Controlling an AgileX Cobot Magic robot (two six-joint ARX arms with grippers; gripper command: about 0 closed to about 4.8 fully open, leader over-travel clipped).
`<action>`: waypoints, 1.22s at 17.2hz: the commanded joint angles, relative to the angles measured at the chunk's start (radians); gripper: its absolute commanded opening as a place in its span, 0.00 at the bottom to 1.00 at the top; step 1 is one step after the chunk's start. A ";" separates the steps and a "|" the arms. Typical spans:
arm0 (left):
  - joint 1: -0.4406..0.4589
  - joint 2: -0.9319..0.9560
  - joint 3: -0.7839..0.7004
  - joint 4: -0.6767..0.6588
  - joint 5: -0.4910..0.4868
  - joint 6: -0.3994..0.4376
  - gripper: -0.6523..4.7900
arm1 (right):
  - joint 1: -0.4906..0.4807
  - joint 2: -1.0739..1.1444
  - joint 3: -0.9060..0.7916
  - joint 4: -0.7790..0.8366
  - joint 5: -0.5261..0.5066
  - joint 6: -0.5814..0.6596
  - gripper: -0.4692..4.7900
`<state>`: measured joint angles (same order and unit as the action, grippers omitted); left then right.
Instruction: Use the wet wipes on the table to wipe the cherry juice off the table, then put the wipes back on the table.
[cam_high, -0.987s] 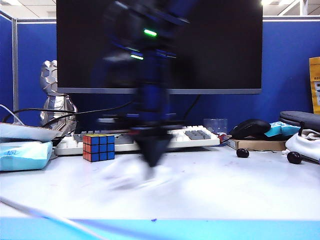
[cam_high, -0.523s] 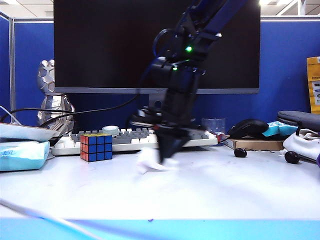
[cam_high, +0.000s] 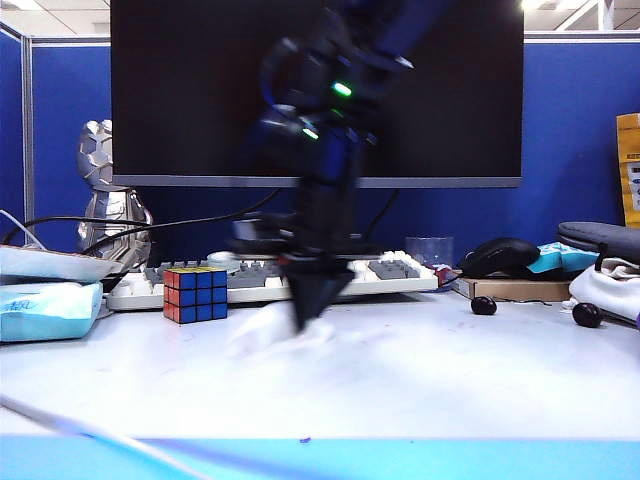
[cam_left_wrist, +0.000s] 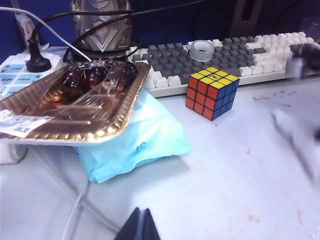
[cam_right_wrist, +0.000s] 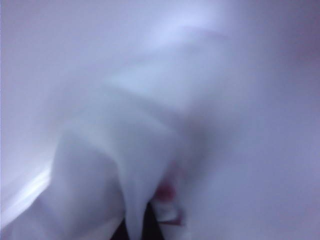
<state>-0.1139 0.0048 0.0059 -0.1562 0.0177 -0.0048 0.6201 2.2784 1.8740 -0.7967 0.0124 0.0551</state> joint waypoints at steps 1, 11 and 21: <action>0.002 -0.003 -0.001 -0.011 0.005 -0.003 0.12 | -0.045 0.017 0.004 0.126 0.046 0.058 0.08; 0.002 -0.003 -0.001 -0.011 0.005 -0.003 0.12 | -0.057 0.174 0.272 0.245 0.056 0.058 0.08; 0.002 -0.003 -0.001 -0.011 0.005 -0.003 0.12 | -0.137 0.204 0.291 0.136 -0.051 0.106 0.08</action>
<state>-0.1139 0.0051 0.0059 -0.1566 0.0177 -0.0048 0.4736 2.4821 2.1666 -0.6586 0.0769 0.1604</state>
